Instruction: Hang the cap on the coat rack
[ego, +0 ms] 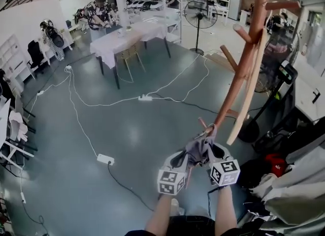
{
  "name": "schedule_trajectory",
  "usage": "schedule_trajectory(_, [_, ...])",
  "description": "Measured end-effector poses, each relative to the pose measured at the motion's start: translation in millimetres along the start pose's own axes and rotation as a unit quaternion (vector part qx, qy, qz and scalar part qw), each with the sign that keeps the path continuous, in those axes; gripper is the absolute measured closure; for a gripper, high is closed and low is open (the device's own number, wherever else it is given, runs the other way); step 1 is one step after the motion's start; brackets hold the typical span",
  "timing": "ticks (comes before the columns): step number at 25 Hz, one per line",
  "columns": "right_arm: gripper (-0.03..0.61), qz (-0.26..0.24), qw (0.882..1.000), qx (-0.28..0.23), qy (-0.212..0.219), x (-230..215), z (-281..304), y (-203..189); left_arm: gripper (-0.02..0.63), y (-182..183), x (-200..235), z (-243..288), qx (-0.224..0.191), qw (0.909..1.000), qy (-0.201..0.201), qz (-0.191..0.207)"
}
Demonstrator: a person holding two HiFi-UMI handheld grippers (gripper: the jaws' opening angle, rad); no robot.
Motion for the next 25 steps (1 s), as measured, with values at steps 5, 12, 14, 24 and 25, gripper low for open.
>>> schedule_trajectory(5, [0.557,0.021,0.999,0.017,-0.03,-21.9,4.9,-7.2,0.571,-4.5,-6.1,26.5,0.024,0.9992,-0.031,0.007])
schedule_trajectory(12, [0.555,0.049,0.998,0.027,-0.029,-48.5,23.5,-9.7,0.569,-2.3,-4.7,56.4,0.057,0.9979,-0.026,0.019])
schedule_trajectory(14, [0.554,0.061,0.997,0.026,-0.03,-55.5,25.9,-10.1,0.568,-2.7,-6.7,61.2,0.067,0.9971,-0.025,0.026])
schedule_trajectory(24, [0.543,0.08,0.996,0.034,-0.019,-77.7,36.5,-36.1,0.568,-18.3,-5.1,80.2,0.087,0.9955,-0.029,0.022])
schedule_trajectory(25, [0.541,0.078,0.996,0.035,-0.019,-77.5,37.2,-37.1,0.568,-21.3,-3.1,80.1,0.088,0.9955,-0.028,0.018])
Point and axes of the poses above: the fingertips, and each gripper's own axes: z forward along the fingers, x to its left, y out of its top, the point moved 10 cm from there along -z, backward along the fingers, and after that the axes turned 6 degrees about x, right-handed, at the moved point
